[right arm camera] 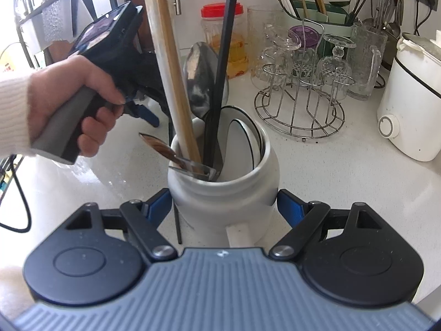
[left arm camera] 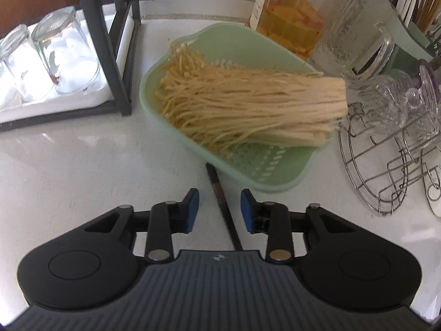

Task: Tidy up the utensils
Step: 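Move the left tool to the black chopstick by the basket and grasp it, then lift the black chopstick with the left tool and lower it into the mug, then open the left tool to release the black chopstick into the mug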

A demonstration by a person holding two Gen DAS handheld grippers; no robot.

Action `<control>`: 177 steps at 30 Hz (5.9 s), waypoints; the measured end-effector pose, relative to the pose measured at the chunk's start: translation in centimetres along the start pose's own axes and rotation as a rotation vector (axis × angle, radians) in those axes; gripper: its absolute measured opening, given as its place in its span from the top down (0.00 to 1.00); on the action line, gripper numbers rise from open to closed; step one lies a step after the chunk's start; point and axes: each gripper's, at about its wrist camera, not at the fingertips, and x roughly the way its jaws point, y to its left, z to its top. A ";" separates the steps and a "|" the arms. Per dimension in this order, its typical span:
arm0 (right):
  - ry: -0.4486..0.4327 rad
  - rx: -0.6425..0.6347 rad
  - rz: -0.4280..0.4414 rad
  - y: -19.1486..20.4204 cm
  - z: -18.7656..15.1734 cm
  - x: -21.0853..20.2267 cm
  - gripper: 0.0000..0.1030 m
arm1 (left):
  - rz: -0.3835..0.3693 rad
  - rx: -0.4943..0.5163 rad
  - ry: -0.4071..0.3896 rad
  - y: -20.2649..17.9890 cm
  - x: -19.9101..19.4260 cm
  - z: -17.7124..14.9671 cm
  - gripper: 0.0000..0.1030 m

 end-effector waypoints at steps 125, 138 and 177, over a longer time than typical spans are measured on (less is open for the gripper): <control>-0.098 -0.122 0.068 0.1 -0.8 -0.1 0.18 | -0.362 0.321 -0.574 -9.7 -35.3 -10.7 0.94; -0.100 -0.126 0.077 0.0 -0.7 0.0 0.18 | -0.330 0.365 -0.484 -11.0 -30.4 -9.8 0.94; -0.094 -0.142 0.087 0.0 -0.2 0.3 0.17 | -0.264 0.249 -0.248 -10.3 -23.5 -12.0 0.81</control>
